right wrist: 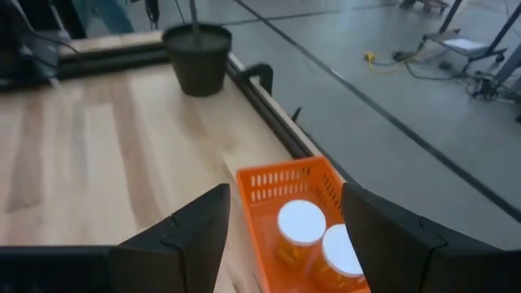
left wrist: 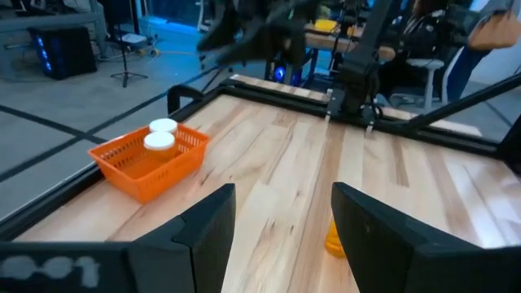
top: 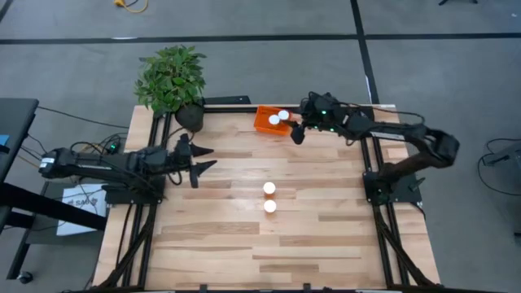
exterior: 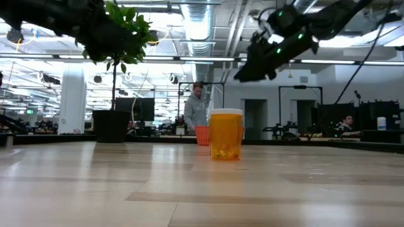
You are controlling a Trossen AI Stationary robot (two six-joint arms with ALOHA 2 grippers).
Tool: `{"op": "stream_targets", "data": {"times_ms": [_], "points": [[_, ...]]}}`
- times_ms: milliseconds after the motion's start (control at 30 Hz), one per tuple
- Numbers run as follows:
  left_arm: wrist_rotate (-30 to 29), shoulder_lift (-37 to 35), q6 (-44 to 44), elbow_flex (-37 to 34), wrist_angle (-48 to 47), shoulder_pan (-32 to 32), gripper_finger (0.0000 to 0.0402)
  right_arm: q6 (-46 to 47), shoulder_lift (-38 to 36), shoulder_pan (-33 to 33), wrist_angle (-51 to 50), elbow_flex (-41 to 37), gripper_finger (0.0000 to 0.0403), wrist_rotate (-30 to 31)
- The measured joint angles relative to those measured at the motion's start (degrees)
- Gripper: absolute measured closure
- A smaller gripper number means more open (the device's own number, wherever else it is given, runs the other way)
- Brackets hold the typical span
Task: Pick and place pill bottles into a basket
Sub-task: Put the orange medicine bottle into the orange bin
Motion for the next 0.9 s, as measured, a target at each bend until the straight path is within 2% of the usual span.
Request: {"op": "stream_targets", "data": {"times_ms": [433,600,900], "points": [[0.3,28.5,3.8,0.0,27.0,0.2,0.0207,2.0,-16.3,2.7,-11.4,-3.9,0.0172,0.0],[6.1,36.9,2.4,0.0,34.1,0.9,0.0207,2.1,-19.2,4.4,-13.2,-6.0,0.0172,0.0],[8.6,47.9,1.7,0.0,41.3,0.9,0.0203,2.2,-20.8,6.7,-14.0,-7.7,0.0172,0.0]]}}
